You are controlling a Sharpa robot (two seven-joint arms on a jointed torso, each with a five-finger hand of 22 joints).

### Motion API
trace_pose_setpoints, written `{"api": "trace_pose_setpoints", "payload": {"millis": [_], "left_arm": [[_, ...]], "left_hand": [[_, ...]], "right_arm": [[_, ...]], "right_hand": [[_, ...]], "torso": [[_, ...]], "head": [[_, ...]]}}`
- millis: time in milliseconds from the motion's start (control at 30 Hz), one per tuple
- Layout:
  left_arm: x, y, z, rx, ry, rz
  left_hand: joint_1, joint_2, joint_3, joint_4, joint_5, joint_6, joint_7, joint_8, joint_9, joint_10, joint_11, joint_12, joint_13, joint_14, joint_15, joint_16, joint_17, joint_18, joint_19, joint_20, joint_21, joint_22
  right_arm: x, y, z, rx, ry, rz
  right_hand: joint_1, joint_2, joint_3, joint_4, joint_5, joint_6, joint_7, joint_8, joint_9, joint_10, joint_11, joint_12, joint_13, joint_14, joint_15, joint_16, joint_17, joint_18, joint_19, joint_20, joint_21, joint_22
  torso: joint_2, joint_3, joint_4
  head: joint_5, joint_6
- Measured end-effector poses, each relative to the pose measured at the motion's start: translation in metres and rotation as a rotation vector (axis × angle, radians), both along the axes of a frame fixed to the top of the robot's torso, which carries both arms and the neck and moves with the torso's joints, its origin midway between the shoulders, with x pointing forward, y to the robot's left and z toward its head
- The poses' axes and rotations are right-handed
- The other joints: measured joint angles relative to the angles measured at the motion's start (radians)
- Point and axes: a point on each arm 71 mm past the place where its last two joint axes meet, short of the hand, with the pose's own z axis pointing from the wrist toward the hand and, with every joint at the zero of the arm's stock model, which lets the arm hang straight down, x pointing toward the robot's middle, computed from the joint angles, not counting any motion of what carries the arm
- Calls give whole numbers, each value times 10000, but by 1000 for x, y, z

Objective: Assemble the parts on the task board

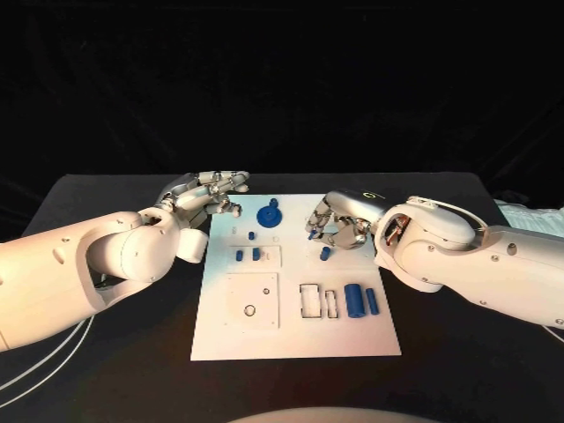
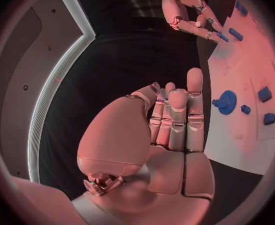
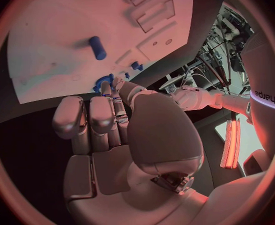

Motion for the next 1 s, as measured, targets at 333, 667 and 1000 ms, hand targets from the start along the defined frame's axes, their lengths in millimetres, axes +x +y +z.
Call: {"api": "trace_pose_setpoints", "payload": {"millis": [333,667,1000], "left_arm": [[0,-5,0,-45,18,-124],[0,-10,0,-92,23,-241],[0,-11,0,-107,23,-275]], "left_hand": [[0,0,0,0,0,0,0,0,1,0,0,0,-1,-37,37,-57,-97,-3,0,0,-136,-60],[0,0,0,0,0,-34,-34,51,1,-35,35,61,-2,-207,18,-270,-348,-18,-91,16,-289,-155],[0,0,0,0,0,-34,-34,94,1,-35,35,62,-2,-232,17,-317,-419,-22,-91,16,-327,-166]], "right_arm": [[-16,43,-1,220,-183,1029],[-31,67,-27,79,33,1623],[-37,73,-40,-212,209,1875]], "right_hand": [[1,-1,48,-48,49,-27,25,-36,29,36,37,-39,-23,0,0,38,-1,0,0,0,0,-1],[2,-2,59,-59,86,-11,60,5,25,37,38,-53,-21,0,0,38,-2,0,0,0,0,-3],[2,-2,31,-85,86,-7,70,4,15,38,40,-79,-18,0,0,37,-4,0,-1,0,0,-4]], "torso": [[1,-10,15],[-1,-23,26],[-1,-23,31]], "head": [[625,-207],[1059,-406],[1150,-515]]}}
